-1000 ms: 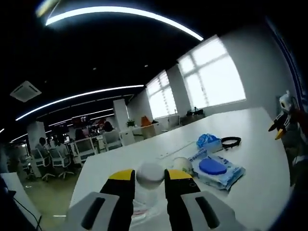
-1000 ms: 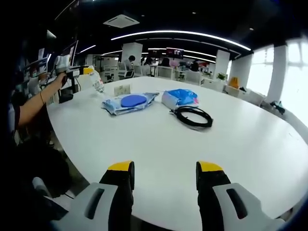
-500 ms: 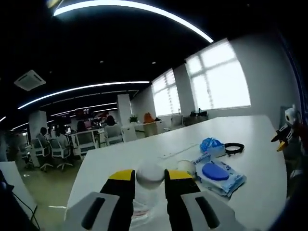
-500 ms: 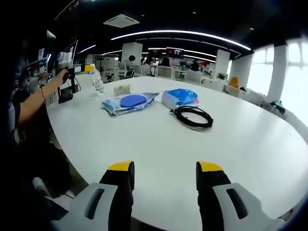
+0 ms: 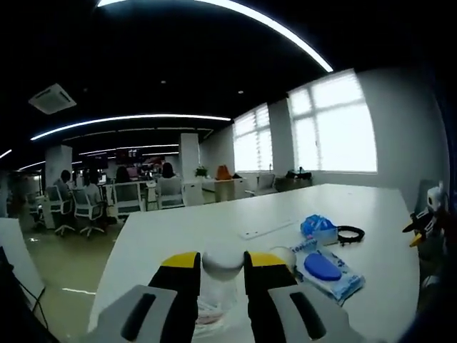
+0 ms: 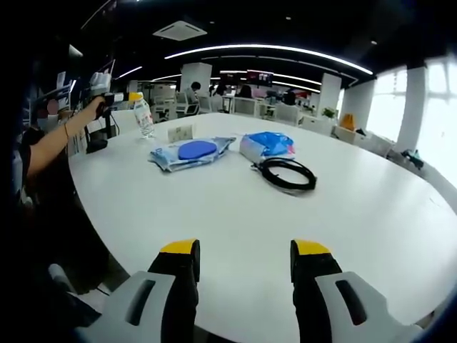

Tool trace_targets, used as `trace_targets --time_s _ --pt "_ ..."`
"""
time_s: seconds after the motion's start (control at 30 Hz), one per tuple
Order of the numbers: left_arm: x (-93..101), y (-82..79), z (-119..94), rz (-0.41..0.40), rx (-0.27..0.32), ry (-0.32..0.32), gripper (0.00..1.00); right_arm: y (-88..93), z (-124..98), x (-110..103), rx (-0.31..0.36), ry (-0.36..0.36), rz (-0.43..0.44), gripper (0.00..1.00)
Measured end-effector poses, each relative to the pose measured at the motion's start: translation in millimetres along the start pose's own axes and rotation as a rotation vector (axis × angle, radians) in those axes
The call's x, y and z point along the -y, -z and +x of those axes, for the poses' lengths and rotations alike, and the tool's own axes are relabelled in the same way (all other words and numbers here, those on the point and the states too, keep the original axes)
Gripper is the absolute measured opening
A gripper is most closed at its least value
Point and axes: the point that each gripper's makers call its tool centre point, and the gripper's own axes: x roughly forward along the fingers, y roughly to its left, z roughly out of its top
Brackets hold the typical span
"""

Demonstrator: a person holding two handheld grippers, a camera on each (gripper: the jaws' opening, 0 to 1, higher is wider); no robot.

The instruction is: Arrange the tabletop items into an orderly group along one side of the table until the central work area is clear of visible clutter.

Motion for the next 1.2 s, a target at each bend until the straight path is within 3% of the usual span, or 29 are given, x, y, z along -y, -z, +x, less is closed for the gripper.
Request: trace_targets --time_s 0.3,0.8,1.2 --pt "-6.1 -2.2 6.1 -0.019 0.000 -0.013 0.22 -0.4 2.7 1.2 -0.004 0.001 0.000 0.48" --pt "-7.3 -5.6 18.5 0.014 -0.073 -0.049 0.21 1.8 7.8 -0.5 -0.012 -0.006 0.005 0.48" --pt "-19.2 -6.1 22.9 -0.033 -0.085 -0.063 0.20 4.4 8.8 1.0 -0.016 0.001 0.015 0.48"
